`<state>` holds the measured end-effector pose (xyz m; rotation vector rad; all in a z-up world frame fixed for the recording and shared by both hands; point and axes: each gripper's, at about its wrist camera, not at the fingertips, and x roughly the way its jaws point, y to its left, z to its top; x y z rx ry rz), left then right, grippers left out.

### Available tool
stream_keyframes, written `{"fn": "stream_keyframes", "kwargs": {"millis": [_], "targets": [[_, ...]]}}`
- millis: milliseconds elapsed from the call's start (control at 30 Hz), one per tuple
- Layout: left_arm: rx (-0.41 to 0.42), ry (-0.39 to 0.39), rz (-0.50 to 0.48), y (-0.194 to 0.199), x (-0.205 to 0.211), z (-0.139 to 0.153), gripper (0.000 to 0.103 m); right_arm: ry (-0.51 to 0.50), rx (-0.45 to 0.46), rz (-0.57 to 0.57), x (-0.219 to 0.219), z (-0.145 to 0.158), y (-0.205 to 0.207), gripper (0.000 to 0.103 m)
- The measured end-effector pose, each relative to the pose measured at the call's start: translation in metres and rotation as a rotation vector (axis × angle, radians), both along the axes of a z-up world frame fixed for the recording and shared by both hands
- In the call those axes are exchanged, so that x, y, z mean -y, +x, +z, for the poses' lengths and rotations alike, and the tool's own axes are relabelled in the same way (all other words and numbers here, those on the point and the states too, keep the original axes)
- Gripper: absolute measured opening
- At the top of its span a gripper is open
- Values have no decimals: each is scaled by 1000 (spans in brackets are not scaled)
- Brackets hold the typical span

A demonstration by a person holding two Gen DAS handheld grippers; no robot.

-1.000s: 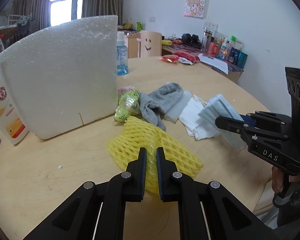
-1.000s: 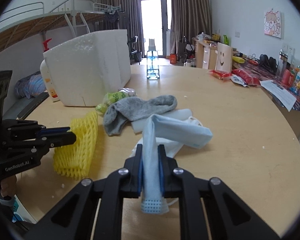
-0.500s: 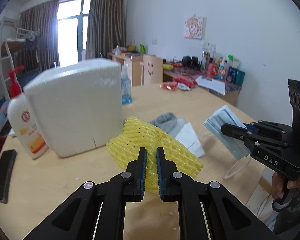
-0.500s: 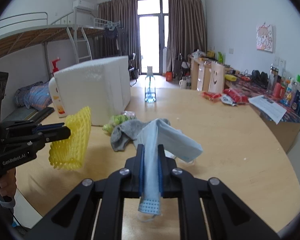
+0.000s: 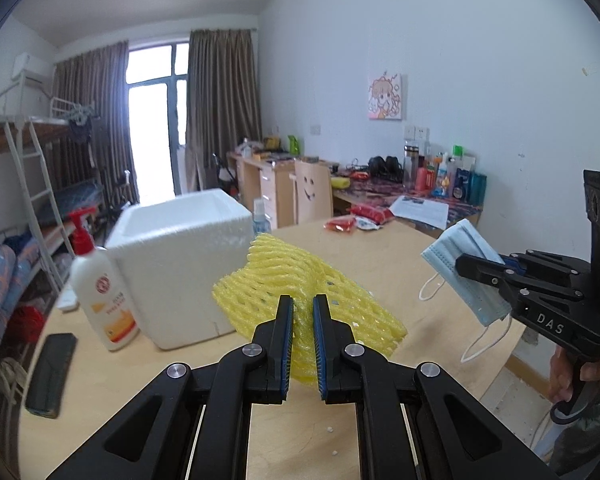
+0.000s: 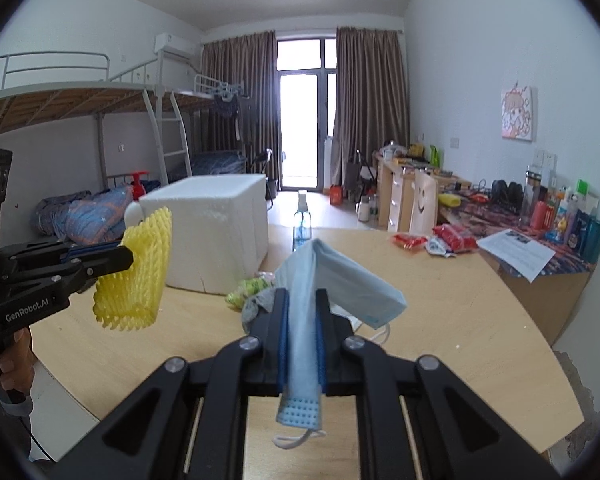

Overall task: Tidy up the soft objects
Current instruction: 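Lift the yellow net with the left tool while the right tool lifts the mask toward the foam box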

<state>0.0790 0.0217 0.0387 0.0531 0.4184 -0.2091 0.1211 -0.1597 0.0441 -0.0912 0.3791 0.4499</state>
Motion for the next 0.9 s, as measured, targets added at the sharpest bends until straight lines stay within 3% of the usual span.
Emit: {"fn": "stream_keyframes", "kwargs": {"millis": [333, 900], "targets": [[61, 12, 69, -31, -12, 14, 11, 15, 48, 48, -6, 10, -20, 15], [117, 33, 248, -63, -61, 20, 11, 25, 84, 257, -67, 17, -19, 15]]}}
